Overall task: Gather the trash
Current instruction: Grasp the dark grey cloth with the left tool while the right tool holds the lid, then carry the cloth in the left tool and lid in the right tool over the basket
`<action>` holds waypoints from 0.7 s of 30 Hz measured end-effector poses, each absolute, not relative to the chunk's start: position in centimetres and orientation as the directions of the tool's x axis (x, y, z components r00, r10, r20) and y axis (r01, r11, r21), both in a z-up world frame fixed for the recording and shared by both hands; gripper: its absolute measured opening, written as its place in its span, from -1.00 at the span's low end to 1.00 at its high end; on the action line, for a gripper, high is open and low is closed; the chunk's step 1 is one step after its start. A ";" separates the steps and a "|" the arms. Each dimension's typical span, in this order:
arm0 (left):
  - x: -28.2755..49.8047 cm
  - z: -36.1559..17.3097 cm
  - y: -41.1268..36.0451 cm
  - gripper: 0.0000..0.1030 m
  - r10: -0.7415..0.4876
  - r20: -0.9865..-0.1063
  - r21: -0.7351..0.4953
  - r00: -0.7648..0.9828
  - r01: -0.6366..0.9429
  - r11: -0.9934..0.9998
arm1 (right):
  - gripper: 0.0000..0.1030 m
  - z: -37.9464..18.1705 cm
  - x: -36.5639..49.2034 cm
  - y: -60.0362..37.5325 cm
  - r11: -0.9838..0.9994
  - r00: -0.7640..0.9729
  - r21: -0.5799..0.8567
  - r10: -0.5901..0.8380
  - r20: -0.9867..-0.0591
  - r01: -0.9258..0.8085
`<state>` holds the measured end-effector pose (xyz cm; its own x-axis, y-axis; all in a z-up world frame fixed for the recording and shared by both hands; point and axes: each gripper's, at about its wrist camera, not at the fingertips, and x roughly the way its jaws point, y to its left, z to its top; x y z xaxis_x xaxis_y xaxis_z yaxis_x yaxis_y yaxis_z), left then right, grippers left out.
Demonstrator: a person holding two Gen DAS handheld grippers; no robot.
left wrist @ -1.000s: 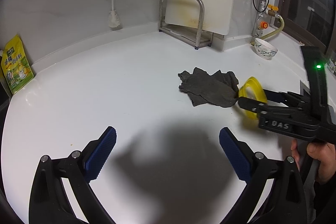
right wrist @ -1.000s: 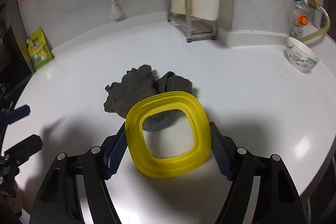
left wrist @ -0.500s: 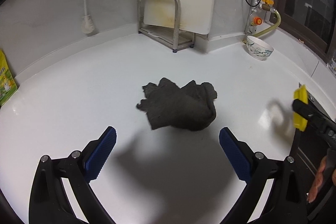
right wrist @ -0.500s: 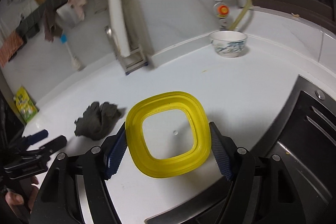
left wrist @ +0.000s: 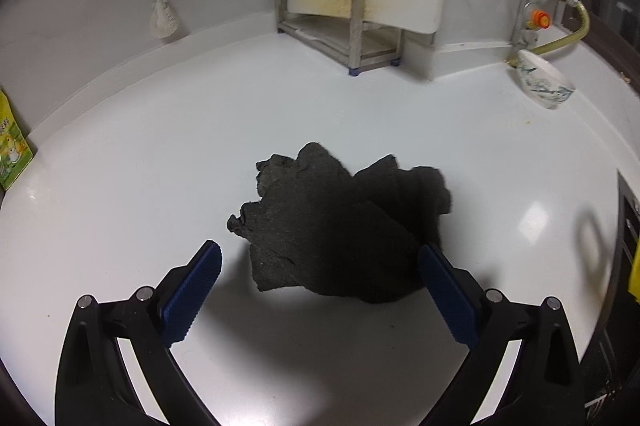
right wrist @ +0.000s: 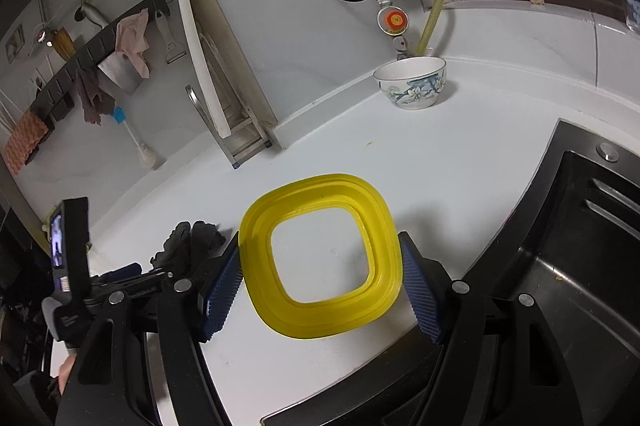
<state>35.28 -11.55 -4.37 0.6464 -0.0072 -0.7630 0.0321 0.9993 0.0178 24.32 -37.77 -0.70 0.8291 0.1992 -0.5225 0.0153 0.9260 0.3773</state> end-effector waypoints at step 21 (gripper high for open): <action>34.6 -3.6 -13.4 -0.49 -0.028 -0.768 0.033 0.639 0.083 0.996 | 0.38 -0.7 24.1 -39.3 0.894 0.838 0.448 0.229 -0.496 0.020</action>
